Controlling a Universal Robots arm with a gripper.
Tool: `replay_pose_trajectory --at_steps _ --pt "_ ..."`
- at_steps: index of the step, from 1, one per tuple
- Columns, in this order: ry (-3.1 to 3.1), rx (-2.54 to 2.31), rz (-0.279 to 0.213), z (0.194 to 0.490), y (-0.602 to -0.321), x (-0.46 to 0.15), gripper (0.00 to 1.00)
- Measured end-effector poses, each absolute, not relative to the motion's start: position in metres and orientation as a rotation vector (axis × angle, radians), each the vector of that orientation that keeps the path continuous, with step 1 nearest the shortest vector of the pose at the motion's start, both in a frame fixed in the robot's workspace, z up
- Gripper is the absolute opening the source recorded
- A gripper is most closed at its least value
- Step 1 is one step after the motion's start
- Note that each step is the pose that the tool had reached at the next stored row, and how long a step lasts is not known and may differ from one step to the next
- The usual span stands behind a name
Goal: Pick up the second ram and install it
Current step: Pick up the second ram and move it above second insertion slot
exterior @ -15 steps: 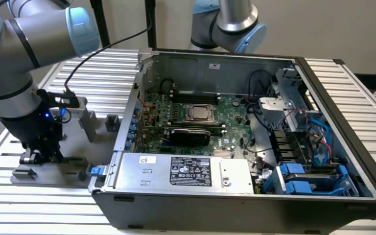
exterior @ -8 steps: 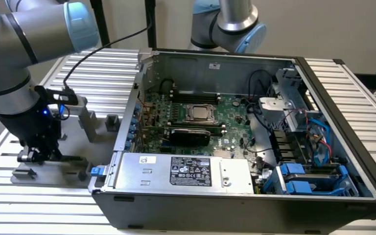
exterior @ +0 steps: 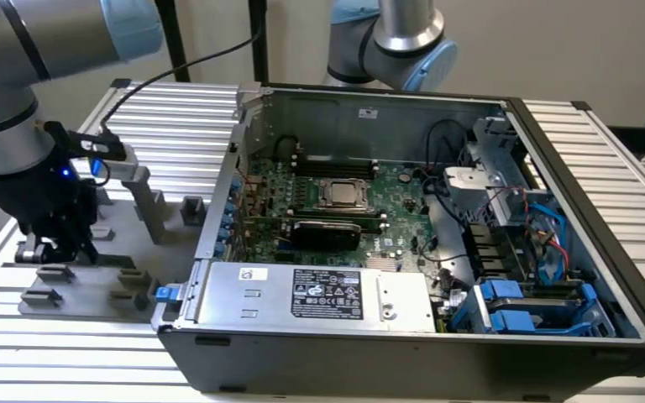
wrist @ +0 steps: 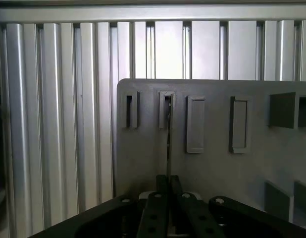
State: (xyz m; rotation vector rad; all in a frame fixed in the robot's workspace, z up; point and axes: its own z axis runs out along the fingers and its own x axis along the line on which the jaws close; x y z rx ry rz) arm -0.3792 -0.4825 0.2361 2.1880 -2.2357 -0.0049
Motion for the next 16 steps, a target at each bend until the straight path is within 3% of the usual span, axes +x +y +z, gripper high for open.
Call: replay_pose_trajectory --at_steps 16 --pt "-2.235 2.188 -0.005 0.309 -0.479 -0.369 0.14"
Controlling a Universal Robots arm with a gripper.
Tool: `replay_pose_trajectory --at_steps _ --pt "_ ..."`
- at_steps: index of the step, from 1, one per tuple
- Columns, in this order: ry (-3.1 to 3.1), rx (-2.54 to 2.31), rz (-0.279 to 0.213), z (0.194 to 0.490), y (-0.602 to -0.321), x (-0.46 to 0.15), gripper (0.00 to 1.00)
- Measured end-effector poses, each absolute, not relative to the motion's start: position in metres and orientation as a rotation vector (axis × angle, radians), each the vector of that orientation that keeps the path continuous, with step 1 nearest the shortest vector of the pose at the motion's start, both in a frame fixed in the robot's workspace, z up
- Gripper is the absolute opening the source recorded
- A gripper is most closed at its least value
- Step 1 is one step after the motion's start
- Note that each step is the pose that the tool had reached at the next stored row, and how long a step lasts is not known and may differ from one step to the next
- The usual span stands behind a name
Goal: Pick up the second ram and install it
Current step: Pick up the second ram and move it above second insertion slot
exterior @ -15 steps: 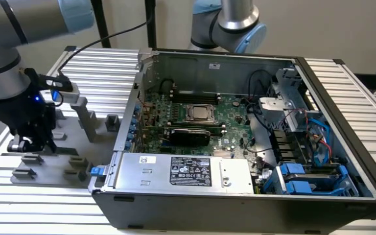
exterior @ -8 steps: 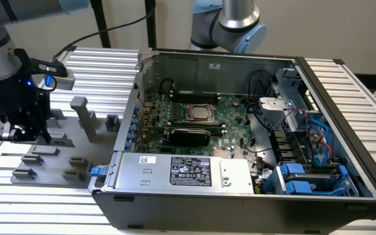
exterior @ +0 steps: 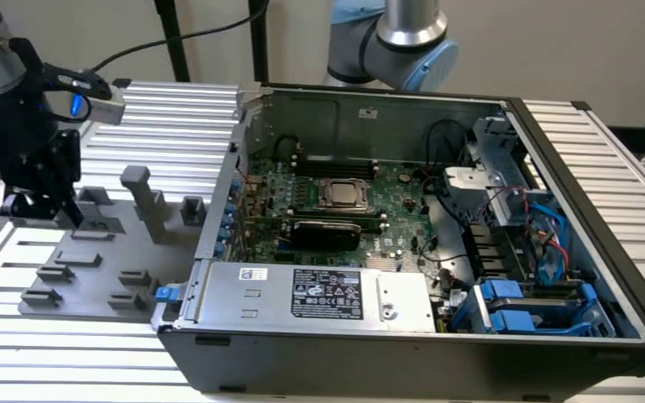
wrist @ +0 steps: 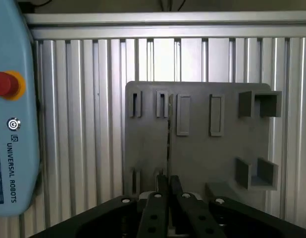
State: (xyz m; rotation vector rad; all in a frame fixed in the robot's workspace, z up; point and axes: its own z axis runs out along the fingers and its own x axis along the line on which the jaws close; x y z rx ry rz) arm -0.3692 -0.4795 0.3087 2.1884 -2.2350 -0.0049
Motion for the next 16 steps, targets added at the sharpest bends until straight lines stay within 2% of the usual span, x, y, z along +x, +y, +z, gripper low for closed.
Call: replay_pose_trajectory --at_steps 16 --pt "-2.233 2.191 -0.005 0.380 -0.477 -0.329 0.14"
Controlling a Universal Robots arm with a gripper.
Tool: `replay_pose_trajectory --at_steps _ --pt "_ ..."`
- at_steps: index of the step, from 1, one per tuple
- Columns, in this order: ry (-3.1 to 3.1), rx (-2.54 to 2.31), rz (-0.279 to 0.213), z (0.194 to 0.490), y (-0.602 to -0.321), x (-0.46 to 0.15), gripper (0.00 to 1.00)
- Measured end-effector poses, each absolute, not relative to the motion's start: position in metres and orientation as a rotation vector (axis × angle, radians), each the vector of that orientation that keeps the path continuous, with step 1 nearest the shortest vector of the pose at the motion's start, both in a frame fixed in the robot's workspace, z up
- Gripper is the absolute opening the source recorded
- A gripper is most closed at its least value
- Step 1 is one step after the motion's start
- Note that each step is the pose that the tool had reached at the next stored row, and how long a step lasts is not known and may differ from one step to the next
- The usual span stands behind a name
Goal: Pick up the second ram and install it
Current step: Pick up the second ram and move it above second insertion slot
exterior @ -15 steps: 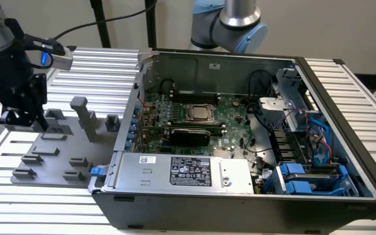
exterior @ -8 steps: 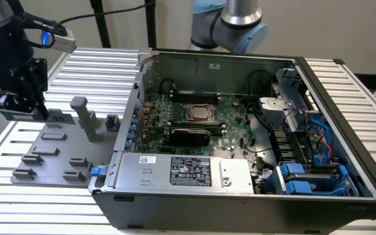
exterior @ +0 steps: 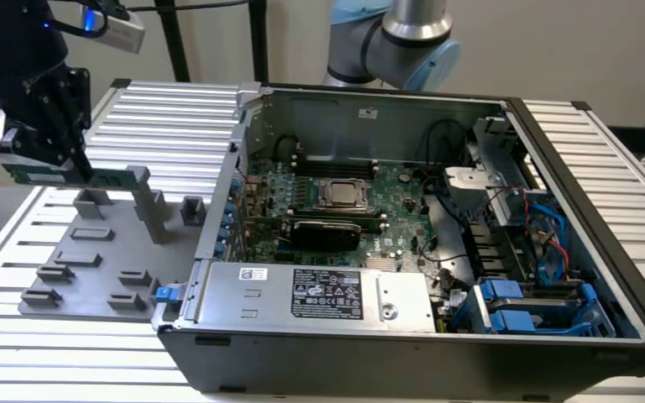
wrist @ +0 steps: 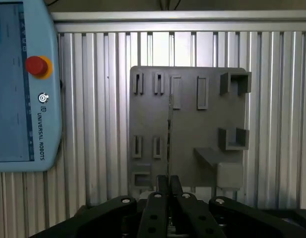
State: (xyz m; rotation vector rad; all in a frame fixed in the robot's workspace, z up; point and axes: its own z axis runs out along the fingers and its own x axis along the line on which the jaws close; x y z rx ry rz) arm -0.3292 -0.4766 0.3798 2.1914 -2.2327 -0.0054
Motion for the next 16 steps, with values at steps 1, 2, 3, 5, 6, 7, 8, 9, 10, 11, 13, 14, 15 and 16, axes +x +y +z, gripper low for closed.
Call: replay_pose_trajectory --at_steps 1,2,3,5,6,7,8,9,10,11,13,14,15,16 --pt "-2.233 2.191 -0.006 0.383 -0.476 -0.326 0.14" --pt "-2.233 2.191 -0.005 0.386 -0.476 -0.323 0.14" --pt "-2.233 2.191 -0.006 0.388 -0.475 -0.320 0.14" --pt "-2.233 2.191 -0.005 0.391 -0.474 -0.314 0.14" --pt "-2.233 2.191 -0.006 0.393 -0.473 -0.311 0.14" --pt "-2.233 2.191 -0.006 0.393 -0.472 -0.309 0.14" --pt "-2.233 2.191 -0.006 0.394 -0.471 -0.306 0.14" --pt "-2.233 2.191 -0.006 0.394 -0.470 -0.304 0.14" --pt "-2.233 2.191 -0.006 0.394 -0.469 -0.301 0.14" --pt "-2.233 2.191 -0.006 0.395 -0.468 -0.298 0.14" --pt "-2.233 2.192 -0.006 0.395 -0.466 -0.293 0.14" --pt "-2.233 2.192 -0.006 0.396 -0.465 -0.291 0.14" --pt "-2.233 2.192 -0.007 0.396 -0.464 -0.288 0.14" --pt "-2.233 2.192 -0.007 0.396 -0.463 -0.285 0.14"
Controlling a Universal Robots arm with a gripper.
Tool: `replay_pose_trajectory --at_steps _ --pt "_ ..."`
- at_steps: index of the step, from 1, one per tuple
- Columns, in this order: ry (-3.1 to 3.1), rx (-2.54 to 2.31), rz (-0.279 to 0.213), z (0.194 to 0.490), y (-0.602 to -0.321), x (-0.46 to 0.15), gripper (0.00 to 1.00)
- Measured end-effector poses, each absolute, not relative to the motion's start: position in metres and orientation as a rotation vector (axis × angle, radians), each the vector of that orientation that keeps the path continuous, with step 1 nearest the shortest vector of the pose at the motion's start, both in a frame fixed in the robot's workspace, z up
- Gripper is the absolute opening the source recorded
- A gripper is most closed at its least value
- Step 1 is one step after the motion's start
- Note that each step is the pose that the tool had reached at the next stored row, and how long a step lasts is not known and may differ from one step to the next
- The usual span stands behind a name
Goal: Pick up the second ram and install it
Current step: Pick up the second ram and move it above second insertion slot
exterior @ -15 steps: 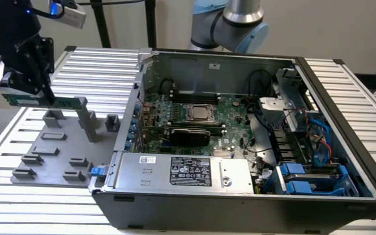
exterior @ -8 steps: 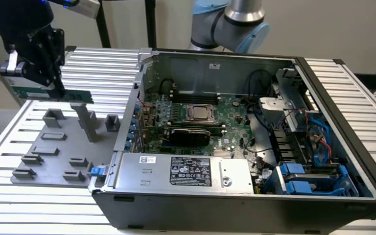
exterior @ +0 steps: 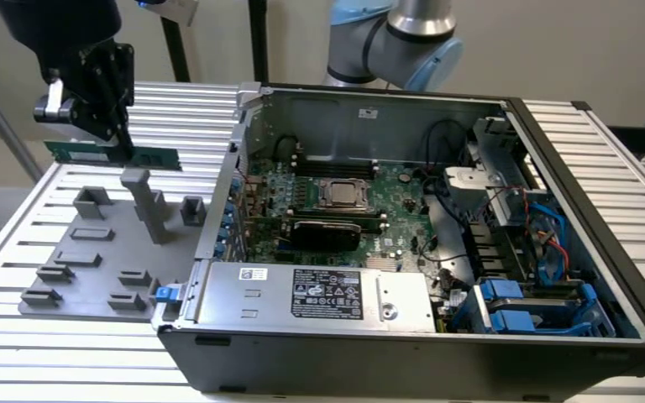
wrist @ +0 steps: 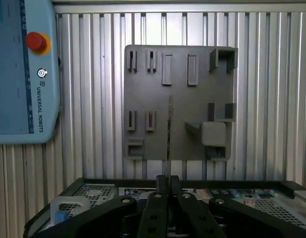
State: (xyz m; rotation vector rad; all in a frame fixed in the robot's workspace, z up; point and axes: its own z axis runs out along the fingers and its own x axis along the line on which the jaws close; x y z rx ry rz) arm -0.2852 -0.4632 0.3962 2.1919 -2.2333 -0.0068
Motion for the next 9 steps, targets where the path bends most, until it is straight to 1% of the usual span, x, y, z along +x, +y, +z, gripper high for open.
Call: replay_pose_trajectory --at_steps 9 --pt "-2.234 2.193 -0.008 0.400 -0.455 -0.261 0.14"
